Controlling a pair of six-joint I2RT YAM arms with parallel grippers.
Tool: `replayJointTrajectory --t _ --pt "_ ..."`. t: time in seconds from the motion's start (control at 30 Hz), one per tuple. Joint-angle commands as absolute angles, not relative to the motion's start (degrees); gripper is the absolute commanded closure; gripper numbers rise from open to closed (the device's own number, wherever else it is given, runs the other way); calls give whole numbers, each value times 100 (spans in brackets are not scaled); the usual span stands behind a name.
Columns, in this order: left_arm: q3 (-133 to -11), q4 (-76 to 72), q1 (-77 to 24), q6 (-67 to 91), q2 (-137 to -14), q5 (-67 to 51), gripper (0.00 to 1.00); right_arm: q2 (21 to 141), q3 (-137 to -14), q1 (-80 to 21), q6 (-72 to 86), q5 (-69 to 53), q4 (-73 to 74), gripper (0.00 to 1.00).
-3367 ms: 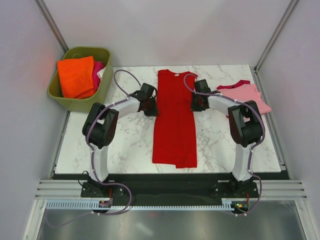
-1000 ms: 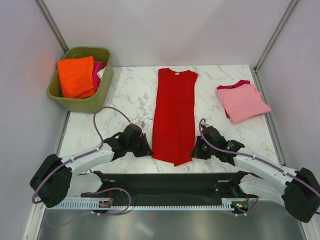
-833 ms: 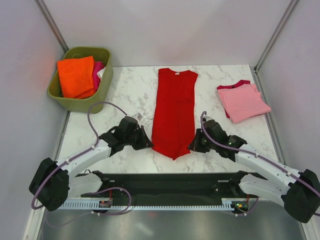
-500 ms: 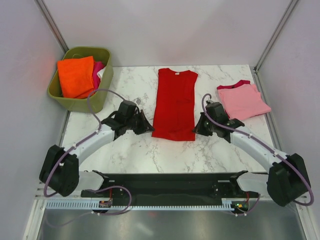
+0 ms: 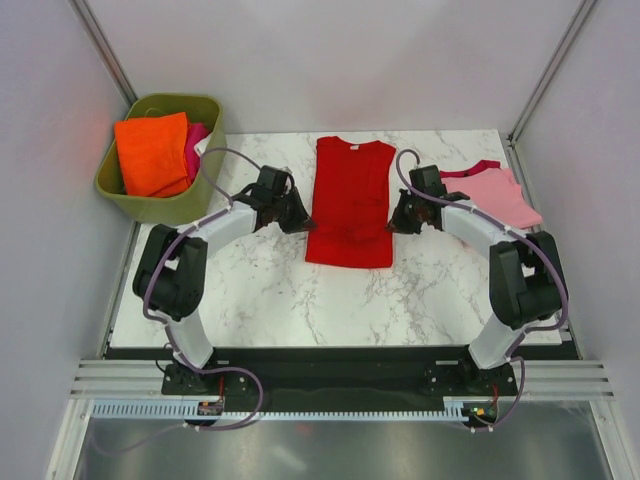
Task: Fold and stack the t-shirts
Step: Fold the tshirt
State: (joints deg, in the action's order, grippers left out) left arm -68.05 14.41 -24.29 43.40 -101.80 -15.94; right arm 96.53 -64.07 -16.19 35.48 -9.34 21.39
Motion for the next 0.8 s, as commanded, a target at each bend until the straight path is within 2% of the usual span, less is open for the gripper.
replayJointTrajectory --t 0.0,0.4,0.77 --pt "-7224 1371 -2321 4175 -10388 -1626 98 10053 -6942 -1486 3428 -1028 1995 100" --pt "-7778 1345 -2030 4157 -10687 -1854 98 10679 -7655 -1204 3437 -1204 2013 100" --pt "-8630 1354 -1890 4184 -11504 -1908 98 11223 -8226 -1099 3515 -1327 2030 99"
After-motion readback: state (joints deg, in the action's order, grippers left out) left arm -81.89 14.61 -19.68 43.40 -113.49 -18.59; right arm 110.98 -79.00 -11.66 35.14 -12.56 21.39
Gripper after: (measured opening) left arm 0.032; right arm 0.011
